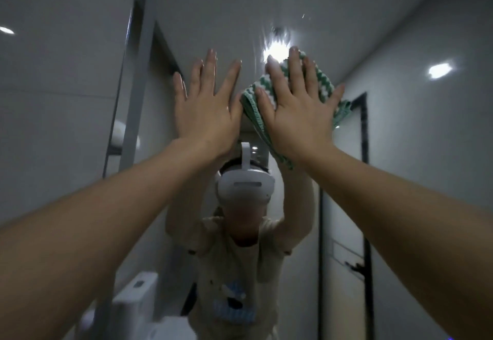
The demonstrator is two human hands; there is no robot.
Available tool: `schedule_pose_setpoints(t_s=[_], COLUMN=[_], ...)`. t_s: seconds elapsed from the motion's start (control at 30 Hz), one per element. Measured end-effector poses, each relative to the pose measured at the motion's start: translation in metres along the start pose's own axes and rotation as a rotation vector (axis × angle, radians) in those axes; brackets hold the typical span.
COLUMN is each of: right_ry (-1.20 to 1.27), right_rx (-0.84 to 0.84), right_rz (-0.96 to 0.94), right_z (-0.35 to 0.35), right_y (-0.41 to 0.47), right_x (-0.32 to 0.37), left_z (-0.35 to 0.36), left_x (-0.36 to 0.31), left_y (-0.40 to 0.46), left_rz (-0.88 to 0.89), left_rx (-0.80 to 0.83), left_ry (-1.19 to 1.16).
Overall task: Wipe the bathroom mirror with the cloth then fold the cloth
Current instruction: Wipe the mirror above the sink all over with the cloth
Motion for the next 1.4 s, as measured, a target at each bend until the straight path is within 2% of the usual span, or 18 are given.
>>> schedule_pose_setpoints(t_s=[0.4, 0.57, 0.67, 0.77, 1.0, 1.4], right_ry=[0.009, 0.009, 0.016, 0.031, 0.013, 0.02], right_rx=[-0.081, -0.101, -0.106, -0.112, -0.124, -0.119], right_rz=[0.059, 0.057, 0.059, 0.041, 0.035, 0.057], right_z=[-0.019, -0.028, -0.033, -0.036, -0.036, -0.022], right_y=[0.137, 0.187, 0.209, 0.215, 0.202, 0.106], right_x=[-0.016, -0.03, -0.04, -0.043, -0.048, -0.056], left_z=[-0.008, -0.013, -0.013, -0.01, -0.004, 0.009], left_x=[-0.018, -0.037, -0.048, -0.055, -0.056, -0.05], left_y=[0.121, 0.19, 0.209, 0.209, 0.182, 0.077], left_rz=[0.04, 0.086, 0.025, -0.04, -0.011, 0.001], left_rx=[-0.093, -0.061, -0.05, -0.109, -0.199, -0.143], left_ry=[0.005, -0.019, -0.035, -0.018, 0.009, 0.018])
Point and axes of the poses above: each hand's wrist, its own y-axis towards the middle knuckle, its own z-axis out of the palm, x = y × z, the point moved 5 cm from there along y, towards the middle knuckle, and after that the axes turned 3 degrees about -x, right-handed, at the moved point
